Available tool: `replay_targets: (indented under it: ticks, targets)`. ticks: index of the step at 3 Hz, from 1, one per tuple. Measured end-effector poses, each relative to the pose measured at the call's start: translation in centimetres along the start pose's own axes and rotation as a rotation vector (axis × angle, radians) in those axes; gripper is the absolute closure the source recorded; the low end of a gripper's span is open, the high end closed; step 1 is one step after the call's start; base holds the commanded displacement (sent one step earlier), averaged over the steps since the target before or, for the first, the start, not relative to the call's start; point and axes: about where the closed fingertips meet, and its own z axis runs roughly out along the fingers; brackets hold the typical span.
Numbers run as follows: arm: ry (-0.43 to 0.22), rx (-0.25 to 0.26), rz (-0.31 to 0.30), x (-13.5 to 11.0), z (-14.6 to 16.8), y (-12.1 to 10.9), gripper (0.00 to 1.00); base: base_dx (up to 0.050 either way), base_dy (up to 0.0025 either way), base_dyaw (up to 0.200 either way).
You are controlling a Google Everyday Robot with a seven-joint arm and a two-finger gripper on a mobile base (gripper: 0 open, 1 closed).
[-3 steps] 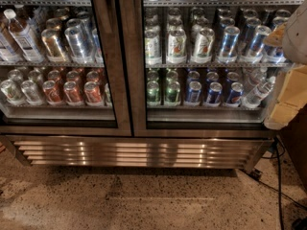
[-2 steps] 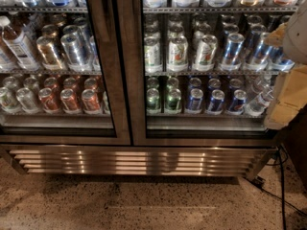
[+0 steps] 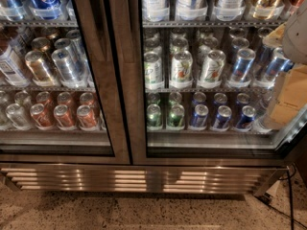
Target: Open right fridge door
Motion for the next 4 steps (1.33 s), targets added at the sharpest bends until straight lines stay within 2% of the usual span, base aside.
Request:
replay_targets:
  ticks: [1, 2, 3, 4]
  targets:
    - [0.0, 0.0, 0.0, 0.0, 0.0, 0.0, 0.0, 0.0, 0.0, 0.0]
    - [0.003, -0.012, -0.015, -1.3, 0.2, 0.2, 0.0, 0.0, 0.0, 0.0]
    - [0.002, -0.02, -0.069, -4.4, 1.3, 1.8, 0.0, 0.0, 0.0, 0.0]
    - [0.033, -0.028, -0.14, -7.9, 3.0, 4.2, 0.0, 0.0, 0.0, 0.0]
